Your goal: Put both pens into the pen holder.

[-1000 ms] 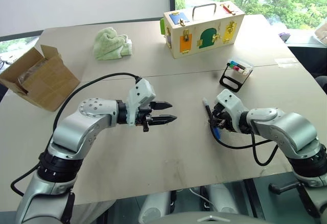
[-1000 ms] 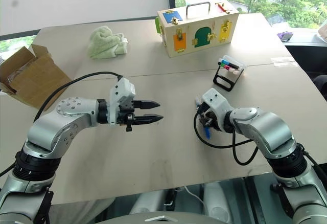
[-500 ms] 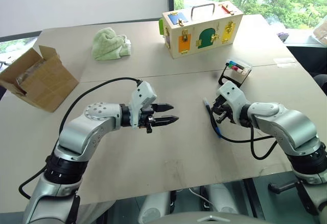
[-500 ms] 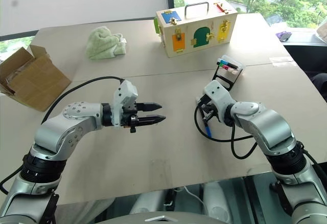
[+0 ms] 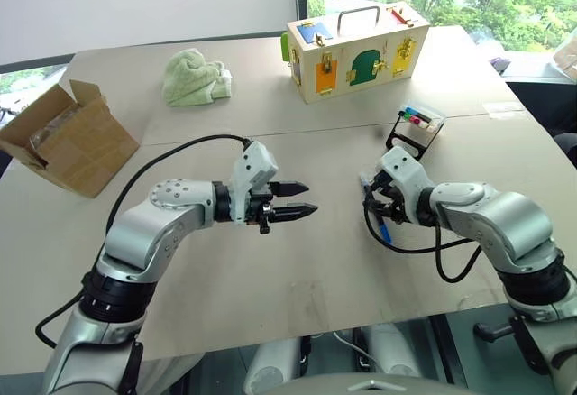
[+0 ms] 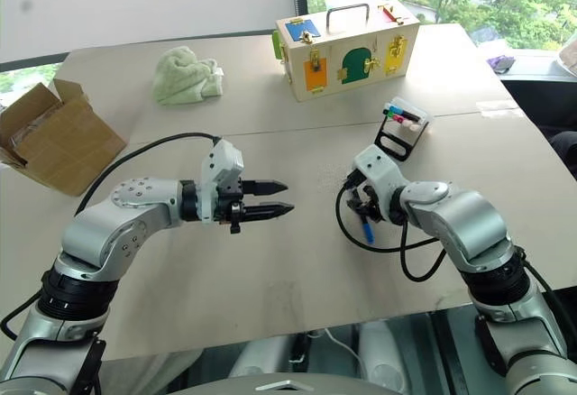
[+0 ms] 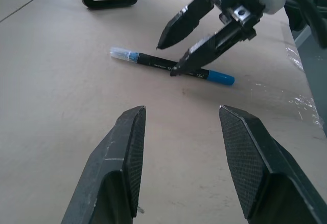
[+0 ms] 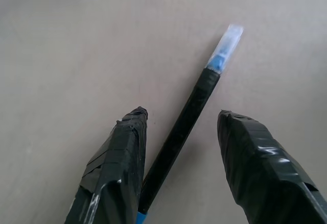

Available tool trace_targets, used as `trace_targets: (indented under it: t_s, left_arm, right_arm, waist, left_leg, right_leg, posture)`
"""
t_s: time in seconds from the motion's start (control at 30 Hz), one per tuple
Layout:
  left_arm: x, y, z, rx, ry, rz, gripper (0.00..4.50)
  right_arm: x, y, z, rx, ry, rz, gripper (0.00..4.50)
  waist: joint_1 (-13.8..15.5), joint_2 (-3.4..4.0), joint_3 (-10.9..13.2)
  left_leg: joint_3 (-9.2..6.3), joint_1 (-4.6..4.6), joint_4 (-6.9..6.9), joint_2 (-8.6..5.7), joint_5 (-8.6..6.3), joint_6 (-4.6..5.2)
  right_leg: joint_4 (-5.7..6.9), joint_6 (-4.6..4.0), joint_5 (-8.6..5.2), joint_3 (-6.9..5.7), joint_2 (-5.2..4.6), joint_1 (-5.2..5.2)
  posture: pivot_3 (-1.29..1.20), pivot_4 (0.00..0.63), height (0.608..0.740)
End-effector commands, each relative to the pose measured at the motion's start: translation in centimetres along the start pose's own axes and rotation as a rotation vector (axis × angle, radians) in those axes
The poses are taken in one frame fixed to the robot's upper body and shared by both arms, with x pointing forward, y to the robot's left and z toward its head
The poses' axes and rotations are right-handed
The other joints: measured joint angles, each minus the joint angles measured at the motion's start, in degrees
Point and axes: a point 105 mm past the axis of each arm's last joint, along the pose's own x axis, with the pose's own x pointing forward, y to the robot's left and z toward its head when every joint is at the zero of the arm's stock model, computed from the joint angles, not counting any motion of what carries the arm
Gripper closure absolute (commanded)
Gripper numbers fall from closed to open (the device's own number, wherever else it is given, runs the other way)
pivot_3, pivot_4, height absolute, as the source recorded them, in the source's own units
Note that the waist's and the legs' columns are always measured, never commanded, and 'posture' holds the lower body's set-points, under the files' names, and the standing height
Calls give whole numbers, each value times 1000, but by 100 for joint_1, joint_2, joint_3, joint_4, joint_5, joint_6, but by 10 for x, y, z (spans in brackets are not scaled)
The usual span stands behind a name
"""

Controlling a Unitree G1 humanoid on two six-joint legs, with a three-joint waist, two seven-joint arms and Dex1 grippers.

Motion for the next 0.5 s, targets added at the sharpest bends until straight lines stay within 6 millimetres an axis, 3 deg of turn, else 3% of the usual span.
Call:
trace_targets:
  t_s: [0.03, 0.13, 0.23, 0.37, 0.5]
  left_arm:
    - [-4, -5, 8, 32, -8, -25, 2177]
    - [-8, -3, 6, 53, 20, -14, 2177]
    - [-9, -1, 5, 64, 30, 1, 2177]
    - [-11, 0, 6, 65, 27, 6, 2177]
    - [-13, 3, 8, 69, 19, 25, 2177]
  right_arm:
    - [3, 4, 2, -10, -9, -3, 2177]
    - [6, 6, 1, -9, -8, 3, 2980]
    - [8, 5, 2, -3, -14, 0, 4402]
    - [7, 0, 12, 21, -54, -11, 4474]
    - [-3, -8, 43, 93, -207, 1, 4474]
  waist:
    - [-1, -1, -1]
    - [-20, -1, -1]
    - [-15, -2, -1]
    - [-20, -5, -4]
    - [-21, -2, -2]
  left_leg:
    - [0, 0, 0, 0, 0, 0]
    - [1, 4, 0, 1, 0, 0]
    - [0, 7, 0, 2, 0, 0]
    - [0, 11, 3, 1, 0, 0]
    - [0, 11, 3, 3, 2, -3]
  right_leg:
    - [0, 0, 0, 0, 0, 0]
    - [3, 0, 0, 1, 1, 0]
    - [6, 0, 0, 0, 3, 1]
    - [6, 1, 1, 1, 2, 5]
    - [15, 0, 0, 2, 5, 2]
  posture:
    - [0, 150, 740]
    - [0, 150, 740]
    - [0, 150, 740]
    - [0, 150, 740]
    - [0, 150, 740]
